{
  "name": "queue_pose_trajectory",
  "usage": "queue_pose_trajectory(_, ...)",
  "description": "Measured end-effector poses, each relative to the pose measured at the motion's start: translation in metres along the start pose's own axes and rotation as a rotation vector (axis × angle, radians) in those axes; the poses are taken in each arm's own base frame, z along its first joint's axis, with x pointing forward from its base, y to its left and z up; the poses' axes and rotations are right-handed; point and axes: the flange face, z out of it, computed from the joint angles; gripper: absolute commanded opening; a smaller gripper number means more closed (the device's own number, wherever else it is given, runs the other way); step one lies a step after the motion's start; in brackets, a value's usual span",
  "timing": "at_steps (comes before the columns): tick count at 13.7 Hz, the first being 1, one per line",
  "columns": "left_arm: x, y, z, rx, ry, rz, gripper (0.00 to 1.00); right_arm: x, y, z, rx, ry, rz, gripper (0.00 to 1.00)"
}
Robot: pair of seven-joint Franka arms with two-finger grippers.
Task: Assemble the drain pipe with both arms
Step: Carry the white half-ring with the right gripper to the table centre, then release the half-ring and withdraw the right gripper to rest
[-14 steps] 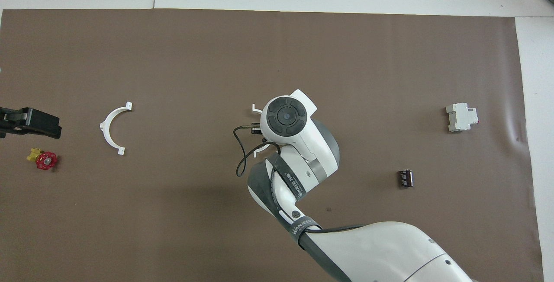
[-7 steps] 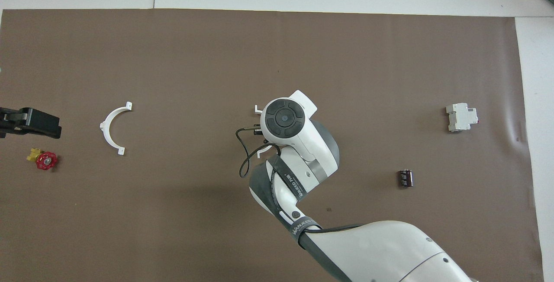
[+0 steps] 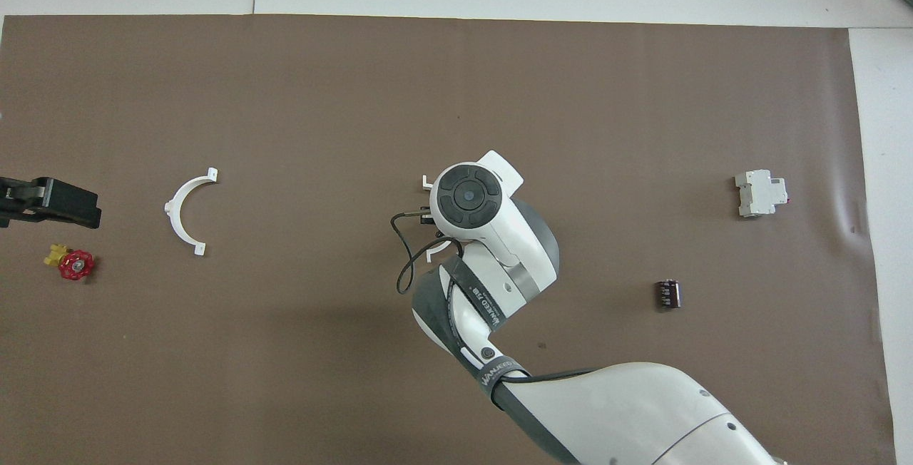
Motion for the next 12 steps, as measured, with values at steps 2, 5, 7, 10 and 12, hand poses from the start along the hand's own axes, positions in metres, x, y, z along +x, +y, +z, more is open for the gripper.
queue_pose_trajectory(2, 0.000, 0.000, 0.000, 0.000, 0.000, 0.000, 1.00, 0.000, 0.000, 0.000, -0.001, -0.001, 0.000, 1.00)
queue_pose_trajectory(5, 0.000, 0.000, 0.000, 0.000, 0.000, 0.000, 1.00, 0.000, -0.005, -0.009, 0.009, 0.013, -0.007, 1.00)
queue_pose_trajectory(7, 0.000, 0.003, 0.000, 0.001, 0.000, 0.006, 1.00, 0.010, 0.003, -0.042, 0.026, 0.045, 0.011, 1.00)
queue_pose_trajectory(10, 0.000, 0.005, 0.000, 0.001, -0.001, 0.006, 1.00, 0.035, 0.061, -0.112, 0.023, 0.066, 0.080, 1.00)
queue_pose_trajectory(12, 0.000, 0.004, 0.002, 0.001, -0.005, -0.004, 1.00, 0.048, 0.116, -0.148, 0.001, 0.041, 0.094, 1.00)
